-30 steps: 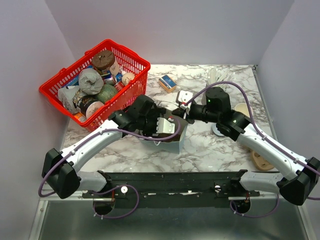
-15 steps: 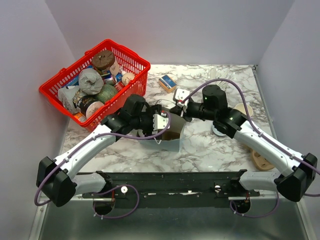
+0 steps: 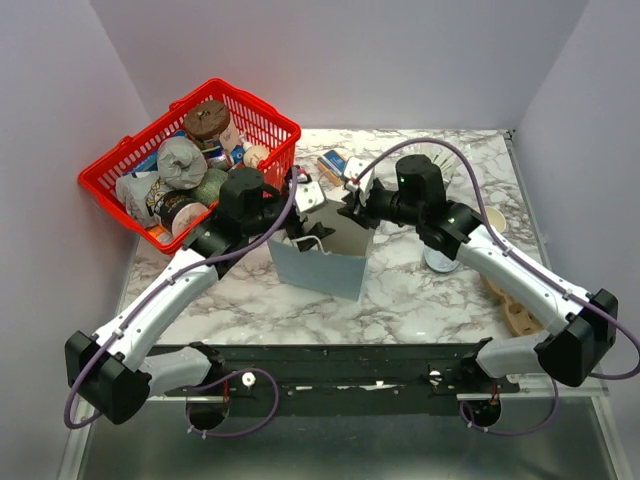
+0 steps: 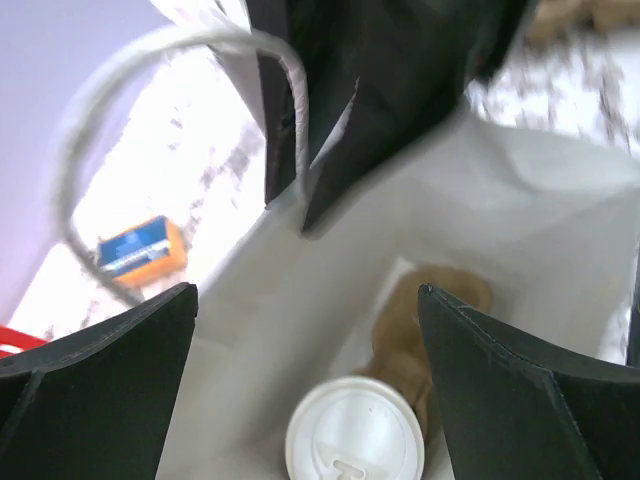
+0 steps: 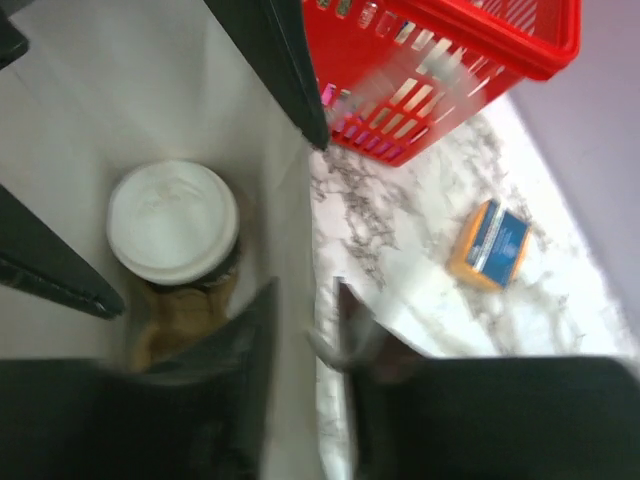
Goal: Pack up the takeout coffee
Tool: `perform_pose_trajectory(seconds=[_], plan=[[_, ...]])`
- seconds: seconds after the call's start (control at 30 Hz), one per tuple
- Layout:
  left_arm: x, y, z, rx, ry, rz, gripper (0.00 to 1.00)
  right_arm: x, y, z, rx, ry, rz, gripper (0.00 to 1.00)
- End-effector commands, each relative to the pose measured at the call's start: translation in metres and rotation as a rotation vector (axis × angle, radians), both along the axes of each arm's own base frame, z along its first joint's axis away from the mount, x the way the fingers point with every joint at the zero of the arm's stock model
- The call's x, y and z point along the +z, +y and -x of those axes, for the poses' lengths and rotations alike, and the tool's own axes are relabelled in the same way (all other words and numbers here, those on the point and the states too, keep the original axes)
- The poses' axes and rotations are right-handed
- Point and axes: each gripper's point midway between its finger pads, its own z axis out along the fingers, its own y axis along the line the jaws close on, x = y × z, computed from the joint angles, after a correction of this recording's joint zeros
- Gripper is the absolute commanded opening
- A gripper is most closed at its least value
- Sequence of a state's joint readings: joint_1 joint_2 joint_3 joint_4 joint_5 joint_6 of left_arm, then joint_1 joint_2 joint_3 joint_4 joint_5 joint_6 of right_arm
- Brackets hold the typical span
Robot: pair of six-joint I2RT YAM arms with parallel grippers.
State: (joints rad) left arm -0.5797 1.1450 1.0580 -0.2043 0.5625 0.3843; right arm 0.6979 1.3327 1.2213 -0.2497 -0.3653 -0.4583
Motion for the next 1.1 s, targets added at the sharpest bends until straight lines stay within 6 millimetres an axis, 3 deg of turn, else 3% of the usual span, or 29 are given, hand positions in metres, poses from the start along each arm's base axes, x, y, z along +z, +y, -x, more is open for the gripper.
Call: perform_pose_trajectory(seconds=[0.0,0.07,0.13,0.2,0.23,0.43,0.47,0.53,0.57,0.63,0.7,0.73,0.9,0.97,1.03,1.07], plan=[[0.085,0.000,-0.011,0.078,-0.066,0.215,0.98,0.030,-0.001,-0.011,-0.021,-0.009,-0.022,0.52],[0.104,0.001,-0.014,0.089,-0.087,0.244,0.98,0.031,0.000,-0.012,-0.016,0.015,-0.014,0.66],[0.114,0.002,-0.017,0.107,-0.099,0.264,0.98,0.048,0.001,-0.013,-0.020,0.012,-0.039,0.77],[0.126,0.006,-0.026,0.143,-0.119,0.280,0.98,0.062,0.002,-0.013,-0.022,0.009,-0.062,0.80],[0.129,0.007,-0.029,0.155,-0.128,0.283,0.98,0.078,0.002,-0.012,-0.021,-0.007,-0.085,0.83],[0.175,0.036,-0.065,0.355,-0.228,0.370,0.98,0.141,-0.010,-0.008,-0.057,-0.041,-0.203,0.87],[0.187,0.042,-0.067,0.374,-0.248,0.386,0.98,0.156,-0.023,-0.017,-0.104,-0.051,-0.233,0.87],[0.190,0.055,-0.080,0.427,-0.255,0.382,0.98,0.154,-0.037,-0.028,-0.148,0.029,-0.247,0.81],[0.193,0.059,-0.082,0.439,-0.262,0.384,0.98,0.164,-0.054,-0.041,-0.192,0.026,-0.256,0.81],[0.193,0.069,-0.086,0.467,-0.270,0.366,0.98,0.144,-0.072,-0.059,-0.252,0.073,-0.205,0.79],[0.187,0.074,-0.086,0.477,-0.263,0.330,0.98,0.131,-0.104,-0.081,-0.334,0.076,-0.165,0.77],[0.185,0.075,-0.086,0.479,-0.260,0.319,0.98,0.113,-0.113,-0.089,-0.356,0.117,-0.124,0.74],[0.177,0.086,-0.084,0.504,-0.245,0.287,0.98,0.066,-0.189,-0.132,-0.596,0.242,-0.089,0.60],[0.174,0.086,-0.083,0.504,-0.238,0.283,0.98,0.050,-0.215,-0.148,-0.696,0.270,-0.089,0.44],[0.170,0.086,-0.083,0.503,-0.224,0.274,0.98,0.043,-0.237,-0.162,-0.817,0.275,-0.095,0.21],[0.171,0.086,-0.083,0.500,-0.222,0.273,0.98,0.042,-0.244,-0.166,-0.848,0.273,-0.095,0.20]])
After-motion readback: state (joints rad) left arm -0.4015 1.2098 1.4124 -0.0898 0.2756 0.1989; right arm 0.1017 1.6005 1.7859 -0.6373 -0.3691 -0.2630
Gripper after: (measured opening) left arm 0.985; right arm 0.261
